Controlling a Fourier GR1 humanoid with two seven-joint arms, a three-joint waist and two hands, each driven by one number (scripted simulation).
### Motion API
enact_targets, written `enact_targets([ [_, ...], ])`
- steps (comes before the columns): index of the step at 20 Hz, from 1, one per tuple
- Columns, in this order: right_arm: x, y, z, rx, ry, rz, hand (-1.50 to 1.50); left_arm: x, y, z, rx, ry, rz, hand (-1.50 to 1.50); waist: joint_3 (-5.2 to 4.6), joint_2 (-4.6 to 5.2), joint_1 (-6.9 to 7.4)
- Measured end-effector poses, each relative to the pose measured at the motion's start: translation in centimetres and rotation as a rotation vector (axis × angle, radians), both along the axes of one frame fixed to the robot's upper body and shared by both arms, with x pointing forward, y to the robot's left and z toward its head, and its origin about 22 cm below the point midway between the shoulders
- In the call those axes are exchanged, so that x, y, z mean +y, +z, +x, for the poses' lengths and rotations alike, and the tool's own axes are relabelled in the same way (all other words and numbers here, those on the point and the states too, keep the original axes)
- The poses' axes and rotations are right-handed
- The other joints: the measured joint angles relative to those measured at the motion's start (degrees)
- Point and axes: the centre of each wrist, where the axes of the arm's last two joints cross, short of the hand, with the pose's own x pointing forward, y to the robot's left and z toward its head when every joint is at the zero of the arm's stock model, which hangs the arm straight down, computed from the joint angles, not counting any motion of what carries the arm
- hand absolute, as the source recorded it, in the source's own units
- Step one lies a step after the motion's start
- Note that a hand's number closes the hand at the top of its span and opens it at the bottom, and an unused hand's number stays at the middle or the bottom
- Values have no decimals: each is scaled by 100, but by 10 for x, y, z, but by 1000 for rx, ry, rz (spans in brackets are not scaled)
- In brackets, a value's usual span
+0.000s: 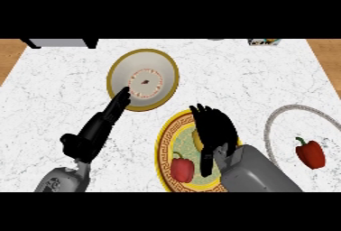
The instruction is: Pick the lemon from the plate and place it in the bowl
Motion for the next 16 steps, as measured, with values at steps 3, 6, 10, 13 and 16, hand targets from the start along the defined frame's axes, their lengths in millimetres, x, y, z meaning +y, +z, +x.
enact_targets([
  [3,-7,-13,6,16,-31,-28,-150,-4,2,-2,-1,0,2,0,0,1,10],
  [6,-10,-24,10,35,-51,-39,-150,-1,5,-6,2,-1,0,0,1,1,19],
  [10,-15,-33,9,47,-63,-44,-150,2,2,-1,-3,5,3,0,0,3,9],
  [13,-19,-41,8,48,-72,-42,-150,3,5,1,-1,4,1,0,0,2,8],
  [16,-21,-55,12,45,-79,-33,150,-3,4,-6,-3,-1,3,0,1,3,19],
])
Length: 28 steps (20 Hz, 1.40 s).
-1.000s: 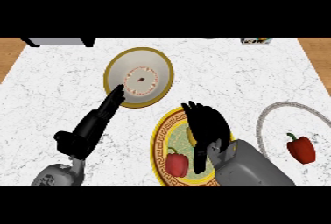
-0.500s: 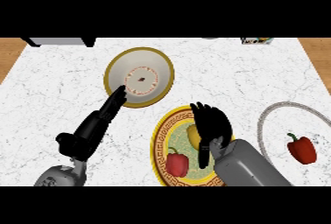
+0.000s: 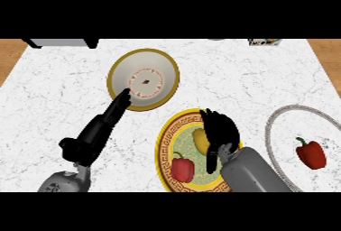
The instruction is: Pick the lemon from the plate and place it in the bowl
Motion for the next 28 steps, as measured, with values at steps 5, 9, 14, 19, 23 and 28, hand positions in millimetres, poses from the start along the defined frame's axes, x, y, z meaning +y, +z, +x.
enact_targets([
  [5,0,-5,6,-58,48,30,150,7,-2,2,4,0,1,0,-4,-7,0],
  [9,1,-6,8,-110,56,44,150,6,-3,-4,2,3,3,0,-2,-4,1],
  [14,46,3,11,-157,93,41,150,-3,0,0,-5,-41,-2,0,-7,38,250],
  [19,88,29,14,-214,135,39,150,-20,5,6,-21,-132,0,0,-8,139,791],
  [23,110,40,18,-280,121,-5,150,-30,10,12,-27,-167,6,0,-11,166,993],
  [28,129,63,29,-444,73,-64,150,-35,14,16,-43,-170,0,0,-16,151,1043],
])
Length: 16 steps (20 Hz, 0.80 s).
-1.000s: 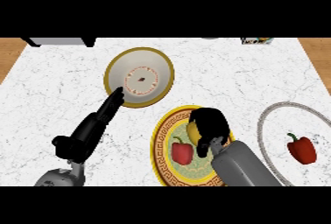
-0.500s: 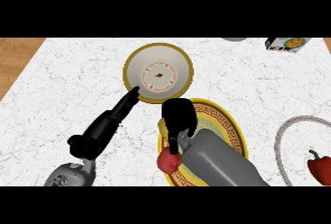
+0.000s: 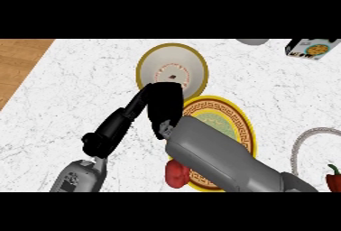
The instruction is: Pick the lemon from the plate and place it in the bowl
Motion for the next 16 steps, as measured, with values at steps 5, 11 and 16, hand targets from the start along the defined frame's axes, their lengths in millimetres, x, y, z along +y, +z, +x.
enact_targets([
  [5,15,31,6,-209,-6,55,150,3,11,4,-73,33,-34,0,1,-19,-66],
  [11,25,64,11,-367,-18,195,150,16,24,9,-131,71,-40,0,4,-23,-160],
  [16,29,76,21,-430,-52,235,150,26,15,14,-81,114,-22,0,-3,-15,-292],
])
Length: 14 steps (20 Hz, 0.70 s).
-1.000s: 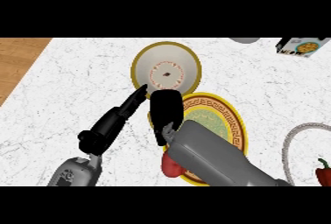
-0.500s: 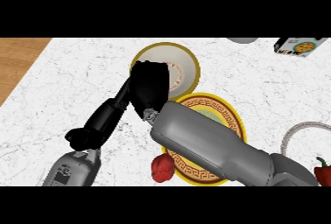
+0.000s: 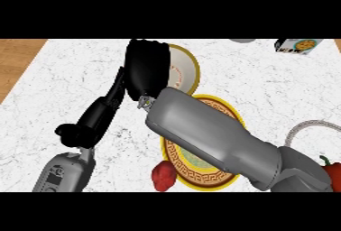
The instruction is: Pick the lemon from the plate and place it in the bowl
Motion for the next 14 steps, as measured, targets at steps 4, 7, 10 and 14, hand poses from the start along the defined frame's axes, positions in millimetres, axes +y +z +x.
enact_targets([
  [4,-2,-3,14,-36,-58,-34,150,-3,-10,-2,49,5,11,0,-2,-4,-54],
  [7,-5,-9,25,-86,-96,-74,150,-10,-17,-3,80,-15,14,0,-2,-2,-122],
  [10,-10,-14,37,-123,-133,-99,150,-13,-20,-6,90,-32,18,0,0,-3,-135],
  [14,-24,-27,53,-61,-193,-88,150,-17,-23,-10,97,-43,23,0,4,8,-160],
])
